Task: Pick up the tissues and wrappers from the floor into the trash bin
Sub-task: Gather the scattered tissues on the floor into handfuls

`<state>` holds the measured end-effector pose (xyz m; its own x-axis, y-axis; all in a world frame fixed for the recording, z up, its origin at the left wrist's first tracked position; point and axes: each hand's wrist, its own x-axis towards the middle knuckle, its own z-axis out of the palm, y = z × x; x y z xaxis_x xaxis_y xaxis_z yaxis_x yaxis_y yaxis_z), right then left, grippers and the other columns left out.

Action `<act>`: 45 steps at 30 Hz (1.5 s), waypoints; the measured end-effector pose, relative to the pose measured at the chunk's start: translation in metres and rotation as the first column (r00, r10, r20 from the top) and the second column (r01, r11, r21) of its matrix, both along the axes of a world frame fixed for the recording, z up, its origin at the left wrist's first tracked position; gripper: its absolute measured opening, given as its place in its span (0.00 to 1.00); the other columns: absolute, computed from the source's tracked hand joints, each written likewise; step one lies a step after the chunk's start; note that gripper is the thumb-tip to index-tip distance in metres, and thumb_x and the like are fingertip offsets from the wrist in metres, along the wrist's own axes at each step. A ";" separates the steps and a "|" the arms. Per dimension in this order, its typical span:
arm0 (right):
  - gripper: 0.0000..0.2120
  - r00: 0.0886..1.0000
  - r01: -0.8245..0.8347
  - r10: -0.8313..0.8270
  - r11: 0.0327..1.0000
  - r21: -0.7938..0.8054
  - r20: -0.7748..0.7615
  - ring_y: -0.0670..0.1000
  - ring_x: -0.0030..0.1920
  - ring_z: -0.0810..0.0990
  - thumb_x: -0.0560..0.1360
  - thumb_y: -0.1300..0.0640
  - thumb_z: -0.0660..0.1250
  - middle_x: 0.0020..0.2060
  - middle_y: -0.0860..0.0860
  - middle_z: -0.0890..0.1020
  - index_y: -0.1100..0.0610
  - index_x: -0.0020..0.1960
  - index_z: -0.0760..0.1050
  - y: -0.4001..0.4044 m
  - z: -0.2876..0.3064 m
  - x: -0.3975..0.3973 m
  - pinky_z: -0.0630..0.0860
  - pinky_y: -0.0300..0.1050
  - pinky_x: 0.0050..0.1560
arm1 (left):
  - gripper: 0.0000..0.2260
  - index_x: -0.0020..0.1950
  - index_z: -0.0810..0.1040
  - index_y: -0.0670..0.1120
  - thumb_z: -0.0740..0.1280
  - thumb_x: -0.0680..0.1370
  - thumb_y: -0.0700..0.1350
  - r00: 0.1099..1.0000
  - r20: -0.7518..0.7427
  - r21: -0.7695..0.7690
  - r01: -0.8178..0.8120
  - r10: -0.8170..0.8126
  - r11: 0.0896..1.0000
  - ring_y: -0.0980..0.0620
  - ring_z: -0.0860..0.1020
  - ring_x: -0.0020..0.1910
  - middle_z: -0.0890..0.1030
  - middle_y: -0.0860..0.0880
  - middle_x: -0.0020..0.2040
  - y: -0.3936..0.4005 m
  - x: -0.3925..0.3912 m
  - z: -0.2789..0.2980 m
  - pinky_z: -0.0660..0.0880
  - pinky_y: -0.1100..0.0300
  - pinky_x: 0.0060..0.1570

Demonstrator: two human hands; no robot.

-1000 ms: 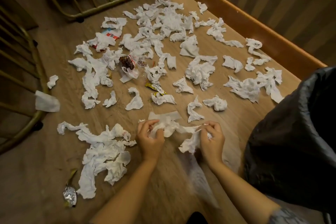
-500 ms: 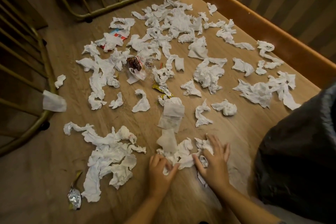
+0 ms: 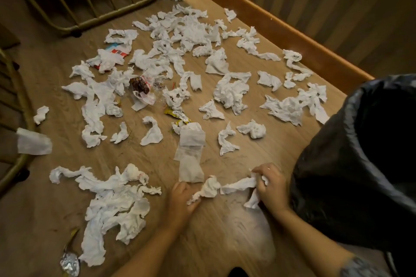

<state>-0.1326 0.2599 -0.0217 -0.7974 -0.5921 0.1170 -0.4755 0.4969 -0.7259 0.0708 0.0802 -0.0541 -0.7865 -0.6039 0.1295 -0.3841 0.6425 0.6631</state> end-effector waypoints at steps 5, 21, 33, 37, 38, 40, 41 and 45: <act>0.16 0.986 0.122 -0.113 0.989 -0.078 0.119 0.43 0.44 0.79 0.68 0.53 0.57 0.42 0.46 0.82 0.55 0.46 0.81 -0.009 0.031 0.001 0.75 0.39 0.46 | 0.12 0.36 0.81 0.43 0.79 0.66 0.50 0.949 -0.049 0.099 -0.305 0.311 0.947 0.51 0.75 0.50 0.77 0.46 0.53 0.005 -0.029 0.022 0.75 0.61 0.45; 0.09 0.971 0.199 -0.171 0.965 -0.171 0.165 0.42 0.34 0.80 0.74 0.66 0.68 0.38 0.48 0.80 0.53 0.45 0.73 -0.027 0.092 -0.011 0.74 0.34 0.32 | 0.13 0.52 0.83 0.45 0.72 0.70 0.33 0.952 -0.183 0.211 -0.205 0.245 0.956 0.50 0.76 0.51 0.75 0.49 0.51 0.005 -0.102 0.092 0.72 0.63 0.51; 0.08 0.874 0.251 -0.394 0.868 -0.429 -0.286 0.44 0.49 0.74 0.74 0.57 0.73 0.46 0.52 0.77 0.57 0.50 0.76 0.012 0.257 -0.060 0.68 0.31 0.50 | 0.09 0.55 0.78 0.47 0.65 0.76 0.40 0.875 -0.482 0.218 0.159 -0.036 0.963 0.62 0.76 0.47 0.80 0.53 0.50 0.052 -0.241 0.256 0.69 0.73 0.44; 0.09 0.777 0.399 -0.550 0.806 -0.437 -0.305 0.40 0.47 0.72 0.72 0.64 0.72 0.47 0.53 0.76 0.56 0.50 0.76 0.061 0.277 -0.070 0.66 0.25 0.50 | 0.06 0.54 0.76 0.48 0.66 0.78 0.46 0.832 -0.551 0.310 0.269 -0.058 0.912 0.68 0.75 0.46 0.79 0.55 0.48 0.107 -0.265 0.283 0.68 0.79 0.40; 0.10 0.757 0.435 -0.584 0.785 -0.441 -0.293 0.40 0.46 0.72 0.72 0.65 0.71 0.48 0.53 0.75 0.56 0.50 0.76 0.071 0.279 -0.071 0.66 0.25 0.49 | 0.05 0.51 0.77 0.49 0.67 0.78 0.48 0.826 -0.556 0.313 0.312 -0.094 0.897 0.65 0.76 0.45 0.80 0.55 0.45 0.120 -0.269 0.287 0.69 0.78 0.39; 0.11 0.703 0.510 -0.647 0.748 -0.425 -0.296 0.41 0.46 0.72 0.71 0.66 0.71 0.48 0.53 0.75 0.56 0.51 0.76 0.094 0.277 -0.073 0.66 0.24 0.48 | 0.10 0.41 0.79 0.48 0.69 0.76 0.53 0.805 -0.561 0.270 0.396 -0.191 0.878 0.59 0.77 0.40 0.80 0.54 0.38 0.146 -0.277 0.290 0.70 0.72 0.38; 0.11 0.674 0.546 -0.673 0.732 -0.408 -0.305 0.41 0.47 0.72 0.72 0.66 0.71 0.48 0.52 0.75 0.56 0.51 0.76 0.104 0.275 -0.074 0.66 0.24 0.48 | 0.14 0.37 0.78 0.48 0.69 0.74 0.57 0.804 -0.544 0.243 0.423 -0.238 0.873 0.57 0.77 0.38 0.79 0.52 0.36 0.157 -0.282 0.288 0.70 0.68 0.37; 0.11 0.677 0.617 -0.679 0.734 -0.285 -0.285 0.46 0.52 0.73 0.73 0.58 0.71 0.52 0.51 0.73 0.55 0.54 0.75 0.129 0.254 -0.073 0.68 0.27 0.52 | 0.21 0.34 0.77 0.49 0.69 0.68 0.67 0.818 -0.420 0.304 0.535 -0.394 0.788 0.52 0.77 0.39 0.80 0.49 0.37 0.180 -0.293 0.273 0.71 0.58 0.39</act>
<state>-0.2052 0.3889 0.2323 -0.8576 0.1090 0.5026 -0.3073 0.6751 -0.6707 -0.2217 0.2597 0.2190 -0.9393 -0.2276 0.2569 0.1695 0.3434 0.9238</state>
